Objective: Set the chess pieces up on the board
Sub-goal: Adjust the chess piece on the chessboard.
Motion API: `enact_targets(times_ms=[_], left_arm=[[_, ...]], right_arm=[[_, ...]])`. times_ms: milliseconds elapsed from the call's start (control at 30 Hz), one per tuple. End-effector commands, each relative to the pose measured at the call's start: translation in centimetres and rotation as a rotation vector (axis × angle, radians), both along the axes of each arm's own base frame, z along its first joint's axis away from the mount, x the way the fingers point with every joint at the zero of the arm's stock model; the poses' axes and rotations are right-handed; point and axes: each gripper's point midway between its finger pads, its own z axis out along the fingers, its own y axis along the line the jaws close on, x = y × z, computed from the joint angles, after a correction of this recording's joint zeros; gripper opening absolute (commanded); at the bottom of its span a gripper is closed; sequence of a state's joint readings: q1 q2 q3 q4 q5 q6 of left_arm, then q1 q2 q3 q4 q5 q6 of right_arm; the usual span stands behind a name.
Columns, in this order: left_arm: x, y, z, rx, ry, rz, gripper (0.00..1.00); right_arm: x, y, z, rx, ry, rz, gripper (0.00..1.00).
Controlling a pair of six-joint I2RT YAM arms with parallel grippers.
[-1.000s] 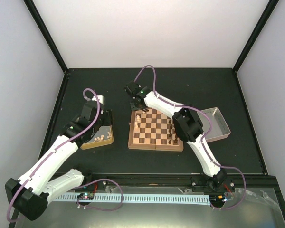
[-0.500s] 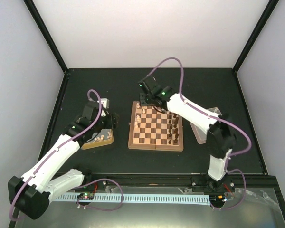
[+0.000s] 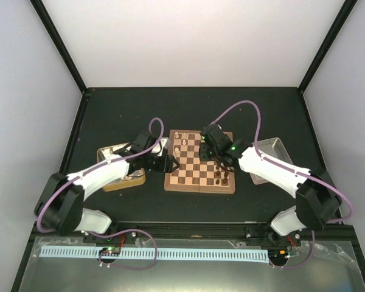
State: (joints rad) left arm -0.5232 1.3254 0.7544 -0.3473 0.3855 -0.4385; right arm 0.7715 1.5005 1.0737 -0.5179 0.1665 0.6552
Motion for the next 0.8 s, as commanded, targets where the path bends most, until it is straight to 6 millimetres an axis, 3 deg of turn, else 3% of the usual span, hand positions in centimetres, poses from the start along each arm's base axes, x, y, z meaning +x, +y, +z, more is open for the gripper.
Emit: enact_targets(times_ms=[0,300,667,767], left_arm=[[2.1,-1.7,-0.7,-0.013,0.006,0.017,0.68],[4.5,-2.3,-3.3,0.045,0.008,0.057,0.62],[5.5,-2.0,-4.0,0.101,0.009,0.077,0.43],[5.6,-2.1,-4.0,0.099,0.014,0.074,0.33]], right_arm=[[0.6,-0.4,2.9,0.077,-0.102,-0.027,0.41],[-0.1,-2.6,3.5,0.059,-0.149,-0.047,0.41],[0.0,-3.0,3.4,0.056,-0.153,-0.054,0.41],[0.0,-2.9,3.6,0.057,-0.155,-0.052,0.41]])
